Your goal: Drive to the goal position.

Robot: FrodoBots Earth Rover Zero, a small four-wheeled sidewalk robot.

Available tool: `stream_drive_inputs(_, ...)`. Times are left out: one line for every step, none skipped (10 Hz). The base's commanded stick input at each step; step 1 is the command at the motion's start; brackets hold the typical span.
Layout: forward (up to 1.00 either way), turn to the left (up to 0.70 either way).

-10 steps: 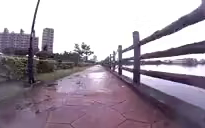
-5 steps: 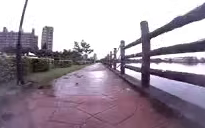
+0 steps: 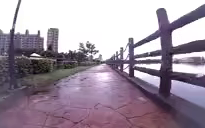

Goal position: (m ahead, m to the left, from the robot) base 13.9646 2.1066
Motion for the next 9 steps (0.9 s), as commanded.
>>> stream_drive_inputs(1.00,0.30)
stream_drive_inputs(1.00,0.39)
stream_drive_inputs(1.00,0.05)
stream_drive_inputs(1.00,-0.01)
stream_drive_inputs(1.00,-0.01)
stream_drive_inputs(1.00,-0.01)
stream_drive_inputs(1.00,-0.01)
stream_drive_inputs(1.00,-0.01)
stream_drive_inputs(1.00,-0.01)
